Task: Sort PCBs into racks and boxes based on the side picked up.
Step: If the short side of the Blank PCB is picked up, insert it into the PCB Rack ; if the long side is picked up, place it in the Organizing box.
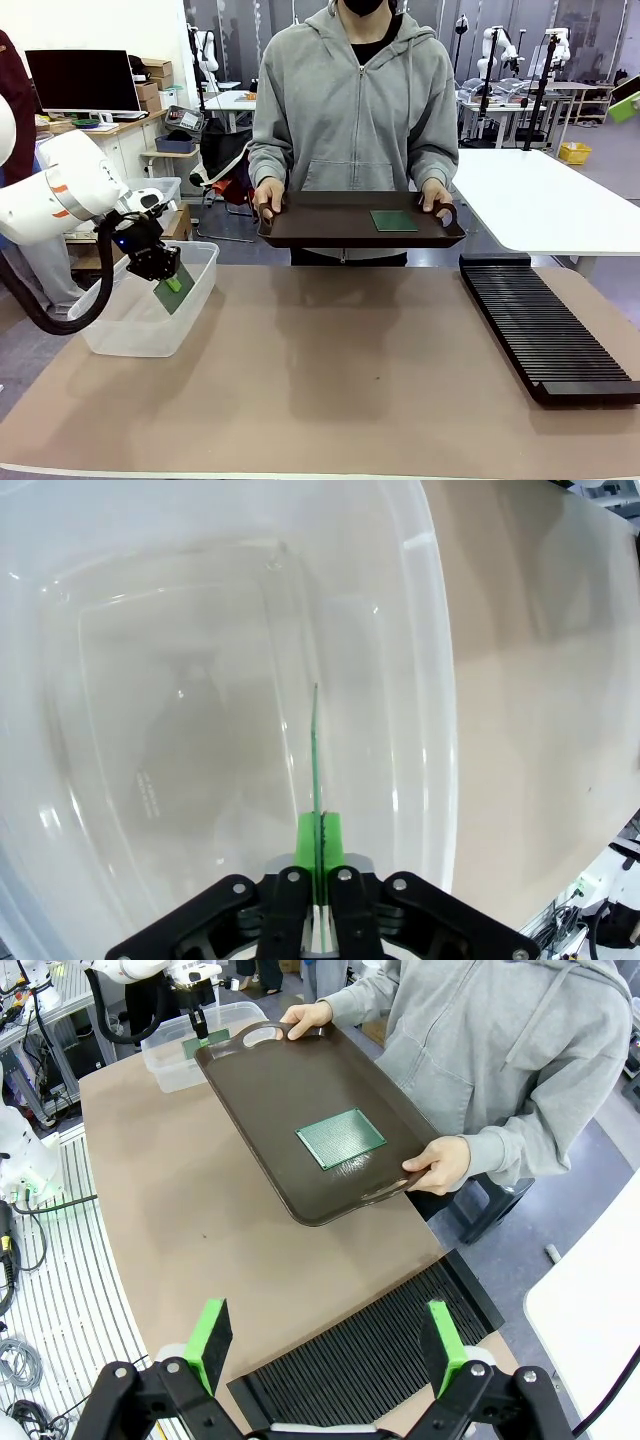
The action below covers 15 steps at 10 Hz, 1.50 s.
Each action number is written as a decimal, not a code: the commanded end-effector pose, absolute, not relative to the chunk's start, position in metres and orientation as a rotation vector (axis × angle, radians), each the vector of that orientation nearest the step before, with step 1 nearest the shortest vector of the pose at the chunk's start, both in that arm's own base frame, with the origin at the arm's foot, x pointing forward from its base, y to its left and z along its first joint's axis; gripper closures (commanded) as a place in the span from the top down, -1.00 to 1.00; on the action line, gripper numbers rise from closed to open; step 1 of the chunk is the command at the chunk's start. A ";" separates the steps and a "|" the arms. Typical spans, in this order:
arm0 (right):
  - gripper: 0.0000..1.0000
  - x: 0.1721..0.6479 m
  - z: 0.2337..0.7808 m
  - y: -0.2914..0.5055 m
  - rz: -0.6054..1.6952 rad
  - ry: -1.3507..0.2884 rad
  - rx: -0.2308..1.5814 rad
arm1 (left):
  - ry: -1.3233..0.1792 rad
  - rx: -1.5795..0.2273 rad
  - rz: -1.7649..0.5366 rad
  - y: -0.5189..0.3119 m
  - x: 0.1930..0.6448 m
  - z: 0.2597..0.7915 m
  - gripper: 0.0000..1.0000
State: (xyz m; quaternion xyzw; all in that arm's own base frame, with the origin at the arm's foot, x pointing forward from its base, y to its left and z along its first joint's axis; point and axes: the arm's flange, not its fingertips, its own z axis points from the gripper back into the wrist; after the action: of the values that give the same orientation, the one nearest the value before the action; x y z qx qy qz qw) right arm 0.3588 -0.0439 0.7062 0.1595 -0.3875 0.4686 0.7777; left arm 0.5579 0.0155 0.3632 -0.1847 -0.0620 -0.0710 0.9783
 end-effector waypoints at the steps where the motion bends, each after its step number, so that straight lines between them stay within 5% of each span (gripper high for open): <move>1: 1.00 0.359 0.705 -0.043 1.026 -0.841 0.360 | -0.147 -0.384 -0.136 0.014 0.558 0.355 -0.95; 4: 1.00 0.359 0.705 -0.043 1.026 -0.841 0.360 | -0.138 -0.348 -0.125 0.020 0.558 0.348 -0.95; 5: 1.00 0.359 0.705 -0.043 1.026 -0.841 0.360 | -0.133 -0.341 -0.119 0.022 0.559 0.346 -0.55; 6: 1.00 0.359 0.705 -0.043 1.026 -0.841 0.360 | -0.132 -0.337 -0.117 0.023 0.558 0.344 -0.55; 7: 1.00 0.359 0.705 -0.043 1.026 -0.841 0.360 | -0.132 -0.333 -0.109 0.024 0.558 0.344 -0.15; 8: 1.00 0.359 0.705 -0.043 1.026 -0.841 0.360 | -0.132 -0.333 -0.105 0.024 0.558 0.345 -0.48; 9: 1.00 0.359 0.705 -0.043 1.026 -0.841 0.360 | -0.133 -0.331 -0.104 0.026 0.558 0.346 0.24; 10: 1.00 0.359 0.705 -0.043 1.026 -0.841 0.360 | -0.136 -0.327 -0.100 0.027 0.558 0.349 -0.08; 11: 1.00 0.359 0.705 -0.043 1.026 -0.841 0.360 | -0.148 -0.306 -0.099 0.029 0.558 0.356 0.64; 12: 1.00 0.359 0.705 -0.043 1.026 -0.841 0.360 | -0.169 -0.273 -0.105 0.033 0.558 0.367 0.32; 13: 1.00 0.359 0.705 -0.043 1.026 -0.841 0.360 | -0.192 -0.272 -0.108 0.036 0.557 0.379 1.00; 14: 1.00 0.359 0.705 -0.043 1.026 -0.841 0.360 | -0.210 -0.265 -0.122 0.038 0.556 0.393 0.71; 15: 1.00 0.359 0.705 -0.043 1.026 -0.841 0.360 | -0.228 -0.247 -0.142 0.040 0.555 0.407 1.00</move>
State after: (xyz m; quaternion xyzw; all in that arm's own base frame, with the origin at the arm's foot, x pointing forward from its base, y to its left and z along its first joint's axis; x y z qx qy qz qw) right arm 0.3588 -0.0439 0.7062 0.1594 -0.3875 0.4685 0.7778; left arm 0.5606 0.0383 0.3978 -0.1378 -0.1087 -0.0724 0.9818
